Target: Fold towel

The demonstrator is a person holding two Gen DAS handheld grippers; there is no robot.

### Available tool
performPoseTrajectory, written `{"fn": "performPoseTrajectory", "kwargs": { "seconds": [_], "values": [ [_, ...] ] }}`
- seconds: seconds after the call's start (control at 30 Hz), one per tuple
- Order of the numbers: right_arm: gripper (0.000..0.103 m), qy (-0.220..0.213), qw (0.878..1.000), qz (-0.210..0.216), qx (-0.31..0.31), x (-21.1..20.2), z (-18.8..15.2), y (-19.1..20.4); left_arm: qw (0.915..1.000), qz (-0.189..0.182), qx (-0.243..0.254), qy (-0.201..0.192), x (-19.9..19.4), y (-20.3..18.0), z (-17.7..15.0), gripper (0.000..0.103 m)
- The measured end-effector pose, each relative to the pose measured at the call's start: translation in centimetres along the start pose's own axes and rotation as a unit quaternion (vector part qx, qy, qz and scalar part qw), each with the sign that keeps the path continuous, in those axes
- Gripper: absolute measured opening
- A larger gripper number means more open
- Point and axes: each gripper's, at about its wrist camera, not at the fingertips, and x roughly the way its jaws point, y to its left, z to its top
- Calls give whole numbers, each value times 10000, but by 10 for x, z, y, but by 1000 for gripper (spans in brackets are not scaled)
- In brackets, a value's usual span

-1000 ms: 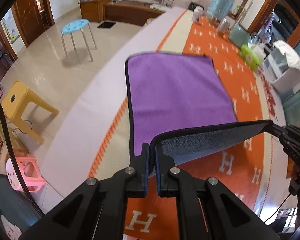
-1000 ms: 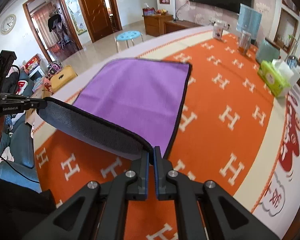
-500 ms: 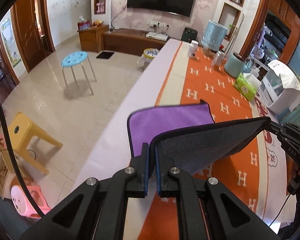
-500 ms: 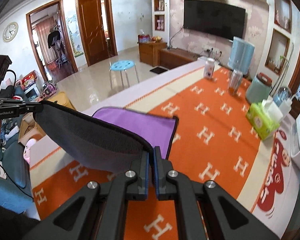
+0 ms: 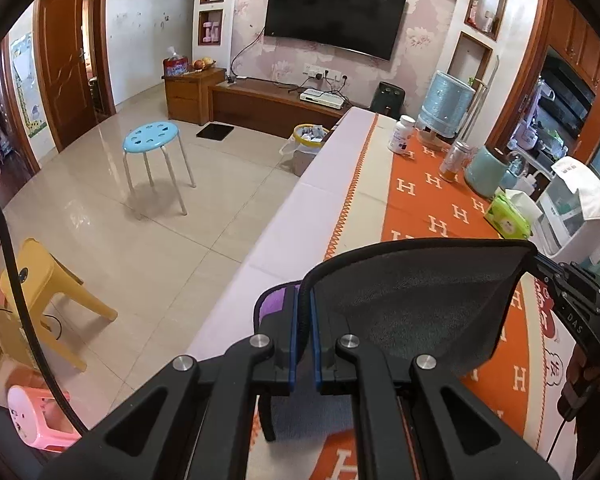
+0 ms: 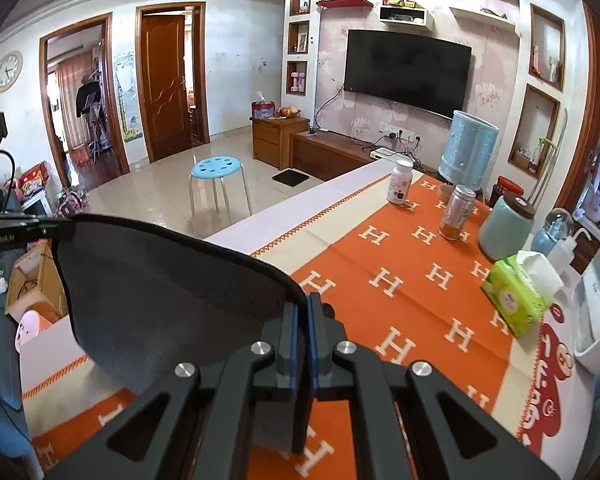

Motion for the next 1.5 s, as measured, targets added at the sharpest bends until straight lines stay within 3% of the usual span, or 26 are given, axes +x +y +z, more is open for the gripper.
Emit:
{"fn": "performPoseTrajectory", "kwargs": {
  "seconds": [0.27, 0.37, 0.43, 0.57, 0.63, 0.7, 0.83, 0.97, 1.03, 1.17, 1.37, 1.5],
  "values": [
    [6, 173, 9998, 3, 74, 48, -1, -2, 9995, 184, -170, 179, 51, 8, 5, 4],
    [9, 296, 9994, 109, 168, 63, -5, -4, 9989, 272, -277, 270, 65, 13, 8, 14],
    [16, 417, 9989, 87, 203, 74, -8, -3, 9982, 313, -414, 303, 71, 16, 9, 20],
    [39, 529, 9984, 67, 202, 87, -12, 0, 9976, 305, -531, 336, 74, 20, 7, 32],
    [44, 524, 9983, 123, 232, 87, -12, 1, 9976, 344, -513, 324, 72, 18, 6, 36],
    [48, 512, 9983, 134, 226, 86, -11, 3, 9974, 380, -502, 350, 70, 16, 6, 49],
    [54, 451, 9986, 117, 265, 80, -9, 3, 9971, 418, -504, 384, 59, 13, 2, 53],
    [69, 329, 9985, 112, 416, 68, -5, 3, 9959, 355, -646, 519, 48, 15, -4, 67],
    [74, 289, 9988, 64, 402, 62, -4, 4, 9956, 398, -669, 522, 41, 13, -7, 68],
    [91, 274, 9988, 106, 388, 49, -2, 8, 9964, 460, -541, 453, 21, 6, -16, 80],
    [101, 266, 9985, 111, 458, 27, -7, 16, 9983, 265, -416, 313, -11, -2, -30, 84],
    [103, 256, 9989, 29, 388, 9, -14, 26, 9987, 253, -340, 279, -28, -5, -42, 85]
  ]
}}
